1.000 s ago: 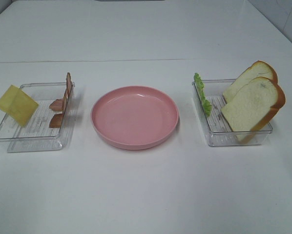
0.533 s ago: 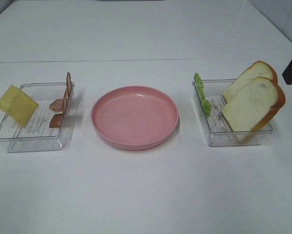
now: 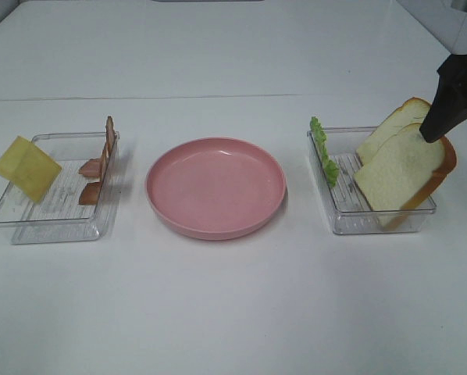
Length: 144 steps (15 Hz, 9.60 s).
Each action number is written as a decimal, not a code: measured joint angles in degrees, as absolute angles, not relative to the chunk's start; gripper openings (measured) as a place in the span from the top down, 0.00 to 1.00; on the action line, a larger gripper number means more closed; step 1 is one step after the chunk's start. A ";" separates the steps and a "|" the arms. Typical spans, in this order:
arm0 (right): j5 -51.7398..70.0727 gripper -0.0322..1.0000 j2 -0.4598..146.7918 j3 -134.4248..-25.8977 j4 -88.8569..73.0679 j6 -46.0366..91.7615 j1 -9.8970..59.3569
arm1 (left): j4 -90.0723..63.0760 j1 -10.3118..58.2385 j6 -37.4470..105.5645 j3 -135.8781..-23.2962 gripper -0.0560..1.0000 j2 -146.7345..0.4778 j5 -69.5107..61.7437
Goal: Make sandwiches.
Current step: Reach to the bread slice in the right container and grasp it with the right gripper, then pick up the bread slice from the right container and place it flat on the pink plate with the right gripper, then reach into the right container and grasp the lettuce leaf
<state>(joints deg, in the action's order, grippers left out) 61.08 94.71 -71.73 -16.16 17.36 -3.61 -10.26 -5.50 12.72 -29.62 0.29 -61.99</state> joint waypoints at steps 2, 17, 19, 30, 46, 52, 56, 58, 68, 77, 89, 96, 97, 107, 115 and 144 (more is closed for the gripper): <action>60.96 0.23 98.55 -74.08 -15.58 17.30 -3.61 | -10.26 -5.50 12.72 -29.62 0.01 0.29 -61.99; 52.48 0.44 110.12 -75.23 -16.73 16.79 -3.61 | -10.26 -5.50 12.72 -29.62 0.01 0.29 -61.99; 52.37 0.58 110.12 -75.23 -17.76 16.79 -3.61 | -10.26 -5.50 12.72 -29.62 0.01 0.29 -61.99; 54.32 0.74 109.61 -75.63 -18.39 11.29 -3.61 | -10.26 -5.50 12.72 -29.62 0.01 0.29 -61.99; 69.50 0.74 93.62 -90.13 -27.39 -1.32 0.46 | -10.26 -5.50 12.72 -29.62 0.01 0.29 -61.99; 59.82 0.75 89.55 -84.91 -30.31 -4.58 19.19 | -10.26 -5.50 12.72 -29.62 0.01 0.29 -61.99; 42.97 0.75 89.90 -68.30 -41.14 3.95 20.74 | -10.26 -5.50 12.72 -29.62 0.01 0.29 -61.99; 40.11 0.75 92.02 -64.86 -50.25 13.01 20.74 | -10.26 -5.50 12.72 -29.62 0.01 0.29 -61.99; 51.39 0.75 113.56 -67.21 -82.51 46.52 13.52 | -10.26 -5.50 12.72 -29.62 0.01 0.29 -61.99; 52.14 0.75 129.49 -71.85 -90.36 51.57 13.58 | -10.26 -5.50 12.72 -29.62 0.01 0.29 -61.99; 50.25 0.75 130.81 -71.96 -90.58 52.71 13.58 | -10.26 -5.50 12.72 -29.62 0.01 0.29 -61.99; 50.53 0.44 130.81 -71.96 -90.58 52.71 13.58 | -10.26 -5.50 12.72 -29.62 0.01 0.29 -61.99; 50.94 0.42 130.81 -71.96 -90.58 52.71 13.58 | -10.26 -5.50 12.72 -29.62 0.01 0.29 -61.99; 51.34 0.39 127.37 -71.96 -86.80 51.39 13.58 | -10.26 -5.50 12.72 -29.62 0.01 0.29 -61.99; 50.25 0.39 127.31 -71.96 -77.46 47.78 13.58 | -10.26 -5.50 12.78 -29.62 0.01 0.29 -61.99; 47.15 0.39 98.84 -72.02 -29.34 14.44 13.64 | -10.26 -5.50 12.78 -29.62 0.01 0.29 -61.99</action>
